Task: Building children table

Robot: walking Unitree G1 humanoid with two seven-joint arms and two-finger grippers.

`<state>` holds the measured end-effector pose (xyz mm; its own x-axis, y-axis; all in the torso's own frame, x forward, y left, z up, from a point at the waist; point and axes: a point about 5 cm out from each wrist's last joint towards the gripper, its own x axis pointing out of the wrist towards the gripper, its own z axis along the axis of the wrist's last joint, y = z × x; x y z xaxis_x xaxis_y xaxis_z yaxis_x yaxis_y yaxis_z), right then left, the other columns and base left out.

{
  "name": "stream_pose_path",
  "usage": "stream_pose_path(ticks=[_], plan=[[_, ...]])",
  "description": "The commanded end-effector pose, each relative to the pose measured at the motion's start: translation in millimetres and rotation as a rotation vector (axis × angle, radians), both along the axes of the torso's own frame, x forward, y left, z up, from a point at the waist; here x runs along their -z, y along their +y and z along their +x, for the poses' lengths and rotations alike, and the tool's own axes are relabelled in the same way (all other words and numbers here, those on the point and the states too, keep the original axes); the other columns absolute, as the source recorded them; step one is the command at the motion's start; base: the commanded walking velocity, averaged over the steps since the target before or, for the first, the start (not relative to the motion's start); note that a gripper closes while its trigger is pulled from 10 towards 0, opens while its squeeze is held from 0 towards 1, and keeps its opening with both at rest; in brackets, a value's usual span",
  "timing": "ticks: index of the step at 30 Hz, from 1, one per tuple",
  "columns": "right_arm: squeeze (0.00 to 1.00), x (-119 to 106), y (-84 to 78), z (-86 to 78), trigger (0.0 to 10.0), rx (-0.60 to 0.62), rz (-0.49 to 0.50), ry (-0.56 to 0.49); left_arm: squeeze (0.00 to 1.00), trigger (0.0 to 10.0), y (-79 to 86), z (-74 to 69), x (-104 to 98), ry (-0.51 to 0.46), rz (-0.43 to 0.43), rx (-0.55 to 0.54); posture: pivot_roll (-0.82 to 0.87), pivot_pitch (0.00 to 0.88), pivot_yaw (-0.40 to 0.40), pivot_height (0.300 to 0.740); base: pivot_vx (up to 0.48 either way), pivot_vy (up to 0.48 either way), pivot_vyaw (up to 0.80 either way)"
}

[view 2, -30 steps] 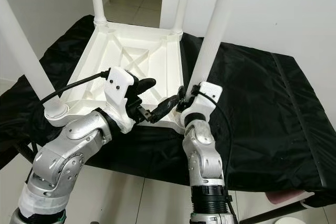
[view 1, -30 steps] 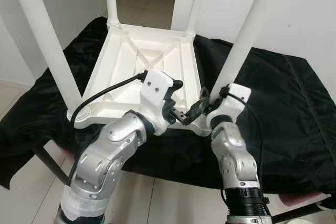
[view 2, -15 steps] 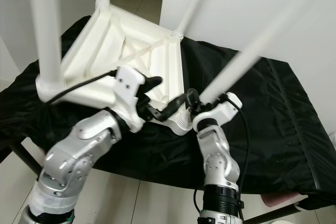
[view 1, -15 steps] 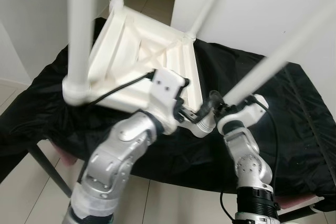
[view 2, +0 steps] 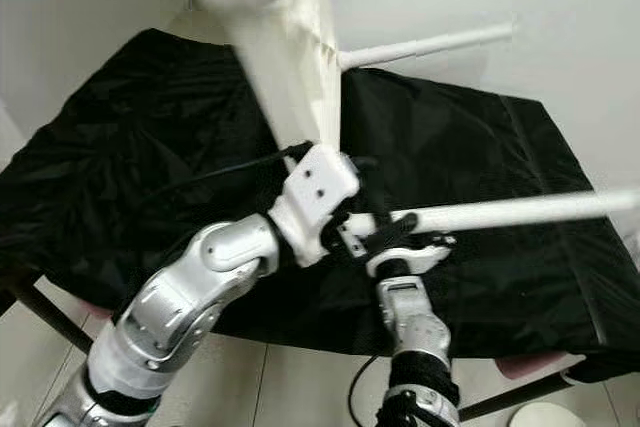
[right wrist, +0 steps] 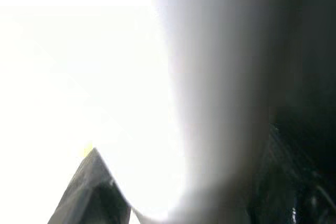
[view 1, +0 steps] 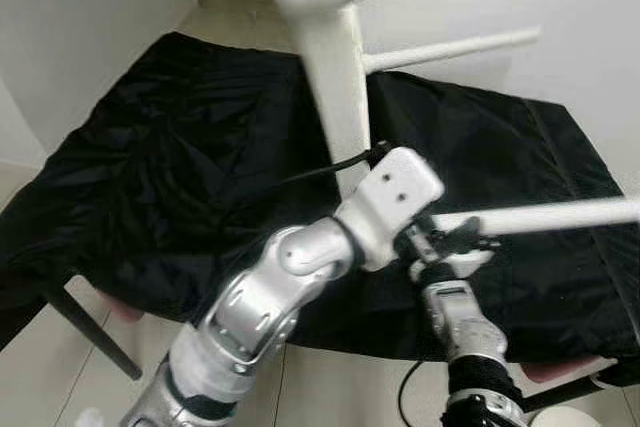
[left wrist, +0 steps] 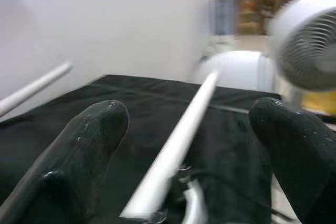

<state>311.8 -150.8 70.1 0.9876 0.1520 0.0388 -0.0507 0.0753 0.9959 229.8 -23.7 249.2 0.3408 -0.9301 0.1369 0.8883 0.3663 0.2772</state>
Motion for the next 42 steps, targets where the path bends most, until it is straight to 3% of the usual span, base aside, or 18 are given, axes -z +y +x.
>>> stream_pose_path(ticks=[1, 6, 7, 10, 11, 14, 15, 16, 17, 18, 19, 21, 24, 26, 28, 32, 38, 42], plan=[[0.0, 6, 23.8, 0.8, 10.0, -0.089, 0.029, 0.038, 0.0, 10.0, -3.6, -2.8, 2, 0.007, 0.015, 0.048, 0.01, 0.085, -0.093, 0.74, 0.0, 0.0, 0.0], [0.0, -6, 35.1, 6.3, 10.0, -0.179, -0.008, -0.044, 0.0, 10.0, -8.0, -2.7, 14, -0.031, 0.079, 0.071, 0.02, 0.089, -0.104, 0.74, 0.0, 0.0, 0.0], [0.82, -8, 35.1, 5.0, 10.0, -0.185, -0.011, -0.056, 0.0, 10.0, -8.0, -1.6, 17, -0.039, 0.089, 0.066, 0.02, 0.089, -0.104, 0.74, 0.0, 0.0, 0.0], [0.82, -7, 30.9, -2.1, 10.0, -0.178, 0.004, -0.07, 0.0, 10.0, -6.8, 0.9, 19, -0.042, 0.095, 0.051, 0.02, 0.093, -0.114, 0.74, 0.0, 0.0, 0.0], [1.0, -5, 23.8, -13.0, 10.0, -0.166, 0.007, -0.086, 0.0, 10.0, -4.5, 4.2, 23, -0.04, 0.103, 0.032, 0.02, 0.098, -0.119, 0.74, 0.0, 0.0, 0.0], [1.0, 0, -1.8, -48.3, 10.0, -0.136, 0.053, -0.116, 0.0, 10.0, 3.8, 12.0, 30, -0.039, 0.118, -0.014, 0.01, 0.102, -0.122, 0.74, 0.0, 0.0, 0.0], [0.86, 0, -7.6, -60.5, 10.0, -0.133, 0.06, -0.12, 0.0, 10.0, 6.1, 14.0, 31, -0.039, 0.117, -0.029, 0.01, 0.104, -0.123, 0.74, 0.0, 0.0, 0.0], [0.86, 0, -7.6, -60.5, 10.0, -0.133, 0.06, -0.12, 0.0, 10.0, 6.1, 14.0, 31, -0.039, 0.117, -0.029, 0.01, 0.104, -0.123, 0.74, 0.0, 0.0, 0.0], [0.0, 1, -11.3, -70.1, 10.0, -0.139, 0.061, -0.122, 0.0, 10.0, 7.7, 15.6, 31, -0.037, 0.116, -0.038, 0.01, 0.104, -0.123, 0.74, 0.0, 0.0, 0.0], [0.0, 1, -11.3, -70.1, 10.0, -0.139, 0.061, -0.122, 0.0, 10.0, 7.7, 15.6, 31, -0.037, 0.116, -0.038, 0.01, 0.104, -0.123, 0.74, 0.0, 0.0, 0.0], [0.0, 6, -20.2, -87.5, 10.0, -0.125, 0.061, -0.096, 0.0, 10.0, 10.4, 17.6, 32, -0.043, 0.116, -0.05, 0.0, 0.106, -0.125, 0.74, 0.0, 0.0, 0.0], [0.0, 13, -30.2, -101.7, 10.0, -0.098, 0.064, -0.072, 0.0, 10.0, 12.6, 19.3, 32, -0.047, 0.114, -0.059, 0.01, 0.109, -0.126, 0.74, 0.0, 0.0, 0.0], [0.0, 16, -35.5, -108.9, 10.0, -0.083, 0.066, -0.061, 0.0, 10.0, 13.7, 20.3, 32, -0.047, 0.113, -0.065, 0.01, 0.109, -0.126, 0.74, 0.0, 0.0, 0.0], [0.0, 29, -53.7, -133.1, 10.0, -0.005, 0.154, -0.031, 0.0, 10.0, 17.5, 23.8, 32, -0.049, 0.109, -0.089, 0.01, 0.11, -0.12, 0.74, 0.0, 0.0, 0.0], [0.0, 33, -59.6, -141.4, 10.0, 0.027, 0.189, -0.033, 0.0, 10.0, 19.4, 25.1, 32, -0.05, 0.106, -0.101, 0.01, 0.11, -0.114, 0.74, 0.0, 0.0, 0.0], [0.0, 42, -65.4, -154.2, 10.0, 0.082, 0.215, -0.007, 0.0, 10.0, 25.7, 28.4, 37, -0.048, 0.101, -0.123, 0.01, 0.107, -0.106, 0.74, 0.0, 0.0, 0.0], [0.0, 51, -65.9, -157.8, 10.0, 0.098, 0.241, 0.015, 0.0, 10.0, 32.8, 30.6, 42, -0.053, 0.117, -0.132, 0.01, 0.105, -0.099, 0.74, 0.0, 0.0, 0.0], [0.0, 54, -65.6, -164.2, 10.0, 0.04, 0.155, -0.036, 0.0, 10.0, 49.9, 37.9, 47, -0.07, 0.171, -0.15, 0.02, 0.101, -0.095, 0.74, 0.0, 0.0, 0.0]])
